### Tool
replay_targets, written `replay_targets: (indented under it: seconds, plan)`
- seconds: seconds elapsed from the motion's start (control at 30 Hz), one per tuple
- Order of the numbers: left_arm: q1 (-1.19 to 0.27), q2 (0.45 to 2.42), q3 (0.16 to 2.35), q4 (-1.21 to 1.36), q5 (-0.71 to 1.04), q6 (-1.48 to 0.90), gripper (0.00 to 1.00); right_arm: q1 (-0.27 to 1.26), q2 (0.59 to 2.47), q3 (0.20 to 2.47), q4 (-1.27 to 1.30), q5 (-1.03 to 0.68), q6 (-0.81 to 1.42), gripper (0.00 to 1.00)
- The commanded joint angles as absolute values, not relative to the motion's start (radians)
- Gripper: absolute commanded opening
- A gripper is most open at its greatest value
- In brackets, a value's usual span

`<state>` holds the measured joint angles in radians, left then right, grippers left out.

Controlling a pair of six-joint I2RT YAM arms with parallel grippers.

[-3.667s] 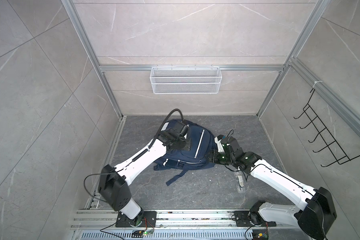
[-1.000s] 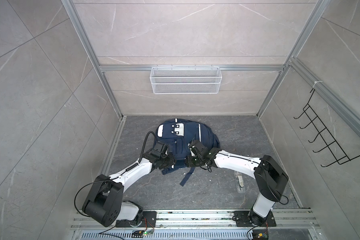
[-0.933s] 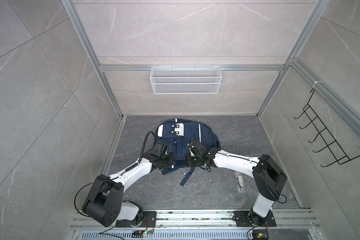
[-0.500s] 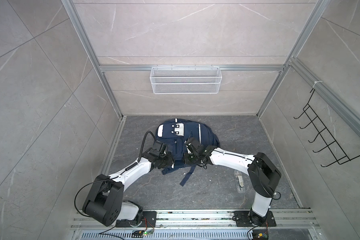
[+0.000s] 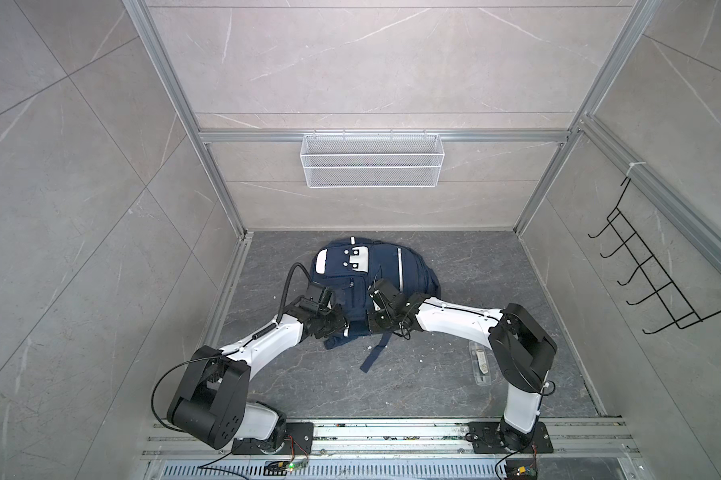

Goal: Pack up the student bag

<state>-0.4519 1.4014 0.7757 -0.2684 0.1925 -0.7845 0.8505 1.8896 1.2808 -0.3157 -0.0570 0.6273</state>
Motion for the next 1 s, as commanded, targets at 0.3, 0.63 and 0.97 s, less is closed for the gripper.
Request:
replay_targets:
  seconds: [0.3, 0.63, 0.97]
  plan:
    - [-0.437, 1.429, 0.798, -0.247, 0.209, -0.778, 0.43, 0.874, 1.910, 1.220, -0.302, -0.032, 0.638, 0.19]
    - [-0.434, 1.472, 0.814, -0.166, 0.296, -0.802, 0.49, 0.885, 1.837, 1.191, -0.335, 0.007, 0.629, 0.12]
    - [-0.434, 1.483, 0.799, -0.088, 0.346, -0.825, 0.51, 0.888, 1.779, 1.210, -0.386, 0.009, 0.612, 0.04]
